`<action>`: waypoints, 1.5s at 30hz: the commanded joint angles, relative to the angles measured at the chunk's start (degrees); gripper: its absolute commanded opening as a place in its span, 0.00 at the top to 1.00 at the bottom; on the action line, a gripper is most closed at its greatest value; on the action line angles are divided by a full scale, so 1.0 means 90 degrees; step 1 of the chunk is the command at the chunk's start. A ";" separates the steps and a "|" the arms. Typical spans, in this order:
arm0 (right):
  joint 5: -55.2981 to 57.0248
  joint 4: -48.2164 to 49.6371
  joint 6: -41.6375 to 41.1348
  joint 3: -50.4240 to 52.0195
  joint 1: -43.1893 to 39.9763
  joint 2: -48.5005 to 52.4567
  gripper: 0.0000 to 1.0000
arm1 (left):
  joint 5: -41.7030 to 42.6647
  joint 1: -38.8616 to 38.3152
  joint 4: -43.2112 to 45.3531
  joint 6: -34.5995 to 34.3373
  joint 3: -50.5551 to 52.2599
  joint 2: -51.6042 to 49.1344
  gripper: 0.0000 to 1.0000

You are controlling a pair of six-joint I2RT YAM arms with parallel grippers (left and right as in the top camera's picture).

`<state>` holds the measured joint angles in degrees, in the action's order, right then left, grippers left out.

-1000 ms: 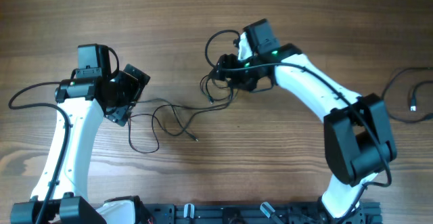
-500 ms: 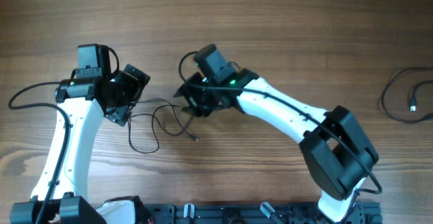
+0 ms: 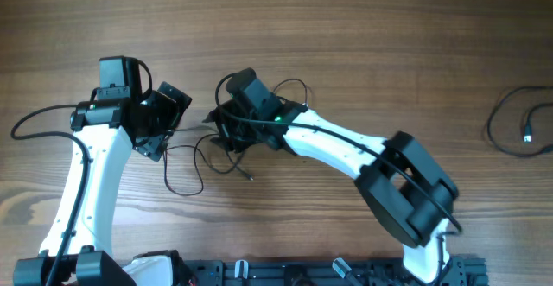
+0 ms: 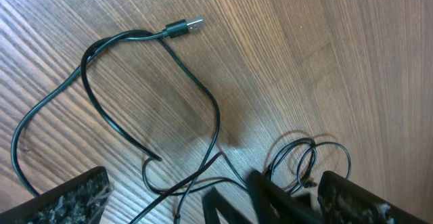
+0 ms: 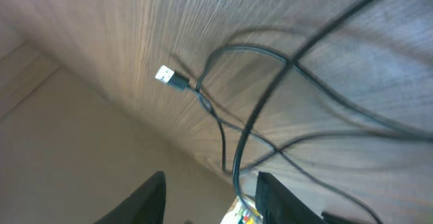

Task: Untangle cables

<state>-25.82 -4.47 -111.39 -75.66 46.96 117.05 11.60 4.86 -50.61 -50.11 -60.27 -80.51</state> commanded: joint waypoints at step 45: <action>-0.0865 -0.1887 0.9765 0.0029 -0.3028 -0.5034 0.95 | -0.0090 -0.0029 -0.0002 0.0017 0.0005 0.0087 0.00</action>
<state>-31.27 -17.23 -30.02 -75.44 18.61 70.61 11.57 4.86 -50.59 -50.11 -60.27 -80.51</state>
